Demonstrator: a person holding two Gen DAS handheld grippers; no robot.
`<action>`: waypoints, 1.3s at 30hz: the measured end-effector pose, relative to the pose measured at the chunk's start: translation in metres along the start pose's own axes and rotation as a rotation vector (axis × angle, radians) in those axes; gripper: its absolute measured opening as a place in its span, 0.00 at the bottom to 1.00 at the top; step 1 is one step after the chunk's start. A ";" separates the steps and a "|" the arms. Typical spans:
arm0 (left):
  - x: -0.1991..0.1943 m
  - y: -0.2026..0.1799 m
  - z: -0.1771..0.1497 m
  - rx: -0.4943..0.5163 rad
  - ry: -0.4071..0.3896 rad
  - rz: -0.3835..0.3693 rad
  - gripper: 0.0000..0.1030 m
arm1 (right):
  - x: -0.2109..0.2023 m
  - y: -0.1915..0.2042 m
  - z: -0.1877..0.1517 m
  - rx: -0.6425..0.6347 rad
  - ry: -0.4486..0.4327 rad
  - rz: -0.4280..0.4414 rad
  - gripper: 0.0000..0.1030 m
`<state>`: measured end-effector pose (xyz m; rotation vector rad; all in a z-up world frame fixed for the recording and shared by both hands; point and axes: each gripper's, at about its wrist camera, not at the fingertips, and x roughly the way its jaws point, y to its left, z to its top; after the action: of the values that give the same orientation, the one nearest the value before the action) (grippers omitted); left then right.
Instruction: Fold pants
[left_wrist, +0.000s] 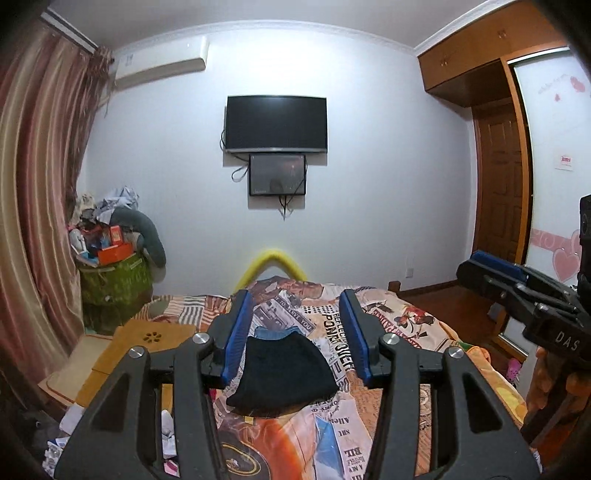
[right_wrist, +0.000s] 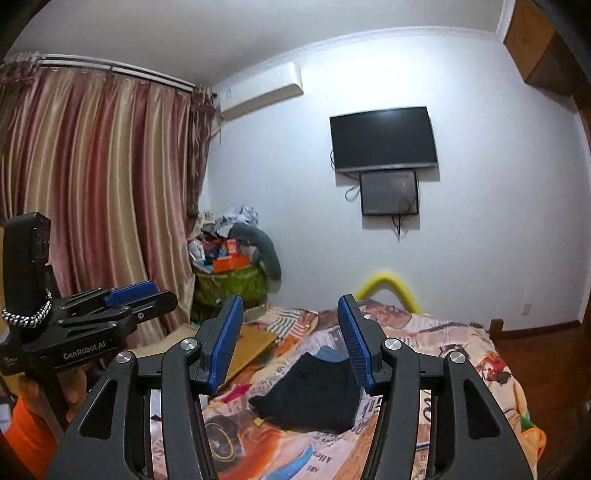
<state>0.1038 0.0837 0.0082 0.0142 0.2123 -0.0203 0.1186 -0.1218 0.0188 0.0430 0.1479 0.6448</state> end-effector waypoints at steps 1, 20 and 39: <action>-0.006 -0.002 -0.003 -0.001 -0.004 0.000 0.54 | -0.003 0.001 -0.003 0.008 0.000 0.003 0.48; -0.041 -0.012 -0.036 -0.020 -0.020 0.055 0.99 | -0.024 0.007 -0.024 0.040 0.028 -0.101 0.93; -0.039 -0.013 -0.040 -0.023 -0.011 0.046 0.99 | -0.030 0.010 -0.034 0.026 0.058 -0.134 0.99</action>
<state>0.0570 0.0718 -0.0223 -0.0043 0.2011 0.0282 0.0840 -0.1323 -0.0105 0.0392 0.2133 0.5101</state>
